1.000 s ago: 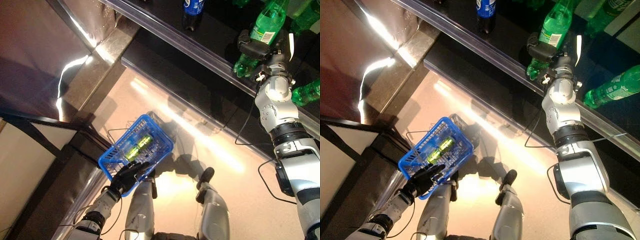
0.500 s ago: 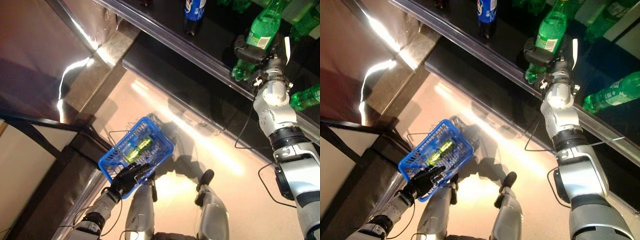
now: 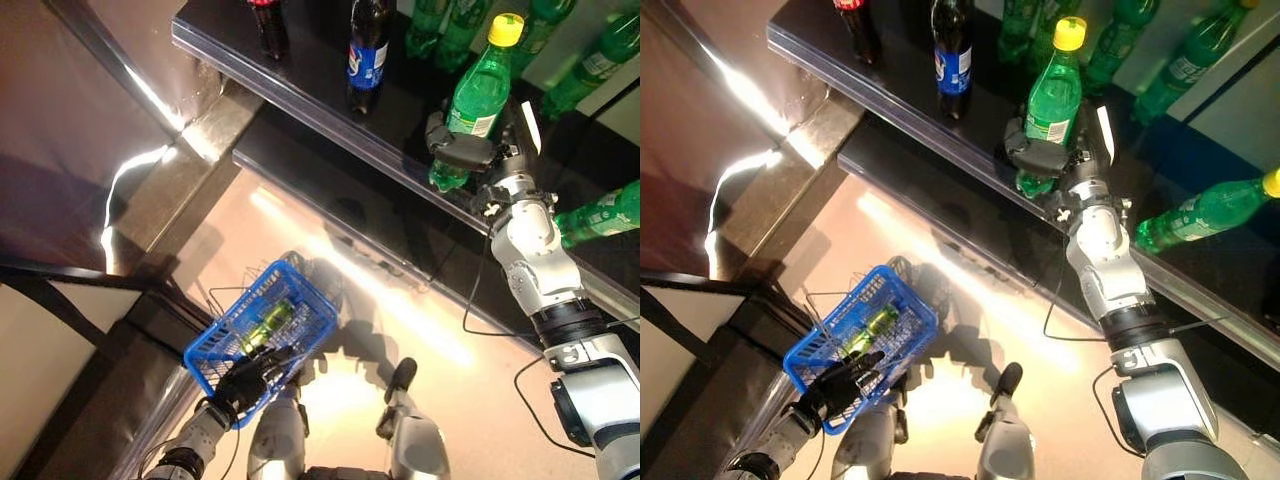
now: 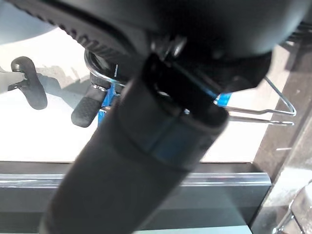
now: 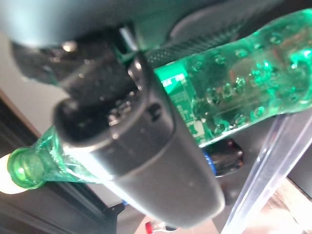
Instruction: Pick up the drink and place into the basket.
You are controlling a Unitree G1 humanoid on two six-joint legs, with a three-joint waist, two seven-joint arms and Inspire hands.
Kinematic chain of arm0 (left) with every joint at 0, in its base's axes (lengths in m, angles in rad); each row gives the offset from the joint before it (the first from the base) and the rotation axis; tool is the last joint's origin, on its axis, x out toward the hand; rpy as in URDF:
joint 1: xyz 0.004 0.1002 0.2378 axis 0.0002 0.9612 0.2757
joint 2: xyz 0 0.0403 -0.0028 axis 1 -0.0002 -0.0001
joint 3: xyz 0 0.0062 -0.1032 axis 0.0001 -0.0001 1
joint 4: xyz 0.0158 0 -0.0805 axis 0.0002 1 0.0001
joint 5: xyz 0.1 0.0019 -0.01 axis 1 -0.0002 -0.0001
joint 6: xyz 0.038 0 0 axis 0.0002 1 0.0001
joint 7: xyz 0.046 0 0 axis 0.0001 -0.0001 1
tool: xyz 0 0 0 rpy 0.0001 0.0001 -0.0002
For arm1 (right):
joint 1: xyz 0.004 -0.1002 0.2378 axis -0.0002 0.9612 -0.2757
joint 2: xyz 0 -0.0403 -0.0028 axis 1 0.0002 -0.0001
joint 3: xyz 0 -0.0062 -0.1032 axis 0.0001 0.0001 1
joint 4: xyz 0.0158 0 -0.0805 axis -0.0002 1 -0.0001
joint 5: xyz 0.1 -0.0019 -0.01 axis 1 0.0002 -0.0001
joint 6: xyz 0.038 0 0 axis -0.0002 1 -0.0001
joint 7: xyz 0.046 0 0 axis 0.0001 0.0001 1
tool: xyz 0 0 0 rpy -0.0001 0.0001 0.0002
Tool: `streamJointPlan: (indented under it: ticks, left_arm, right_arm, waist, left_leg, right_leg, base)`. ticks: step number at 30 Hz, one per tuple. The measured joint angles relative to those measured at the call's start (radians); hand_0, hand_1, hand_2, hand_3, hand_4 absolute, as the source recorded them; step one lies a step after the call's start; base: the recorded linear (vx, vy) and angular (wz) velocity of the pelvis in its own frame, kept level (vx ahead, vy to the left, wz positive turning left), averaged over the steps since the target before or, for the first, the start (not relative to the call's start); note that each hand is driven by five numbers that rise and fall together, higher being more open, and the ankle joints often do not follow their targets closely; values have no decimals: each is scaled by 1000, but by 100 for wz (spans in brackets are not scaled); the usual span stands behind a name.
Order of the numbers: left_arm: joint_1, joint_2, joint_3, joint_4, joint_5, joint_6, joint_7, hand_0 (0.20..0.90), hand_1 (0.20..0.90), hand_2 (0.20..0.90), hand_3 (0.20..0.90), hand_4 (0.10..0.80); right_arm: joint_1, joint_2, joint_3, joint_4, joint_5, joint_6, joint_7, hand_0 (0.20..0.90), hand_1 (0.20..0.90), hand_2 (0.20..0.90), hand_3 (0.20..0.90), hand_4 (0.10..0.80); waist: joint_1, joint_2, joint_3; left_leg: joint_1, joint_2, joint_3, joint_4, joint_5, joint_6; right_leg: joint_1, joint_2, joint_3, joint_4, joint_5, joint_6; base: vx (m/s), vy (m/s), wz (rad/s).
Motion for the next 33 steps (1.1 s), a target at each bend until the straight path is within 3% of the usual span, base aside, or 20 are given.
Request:
streamJointPlan:
  ticks: [11,21,27,33]
  left_arm:
    - [38,0,38,-6,20,5,1,300,300,300,200,100]
    - [109,-1,49,-134,7,8,-1,300,300,300,200,100]
    - [164,-10,41,-181,-15,4,-23,300,300,300,200,100]
    - [208,-8,16,-324,-72,0,-34,300,300,300,200,100]
  right_arm:
    - [106,-1,-29,-191,-47,17,86,300,300,300,200,100]
    - [205,16,-31,-233,-78,44,122,300,300,300,200,100]
    - [290,48,-31,-233,-87,55,131,300,300,300,200,100]
    - [314,79,-31,-233,-86,66,132,300,300,300,200,100]
  waist:
    - [4,-30,-34]
    - [28,-48,-73]
    - [41,-48,-135]
    - [57,-50,-158]
  left_leg:
    - [68,5,10,-16,4,-4]
    - [74,2,-9,-16,25,-5]
    - [60,4,-18,-16,29,-5]
    - [56,3,-42,-16,42,-6]
  right_leg:
    - [64,7,-2,-3,0,0]
    - [90,4,-27,-4,-9,9]
    - [93,3,-49,-4,-13,11]
    - [110,3,-54,-4,-17,15]
  base:
    - [54,-18,1]
    - [15,-14,5]
    - [20,-14,11]
    - [29,-22,15]
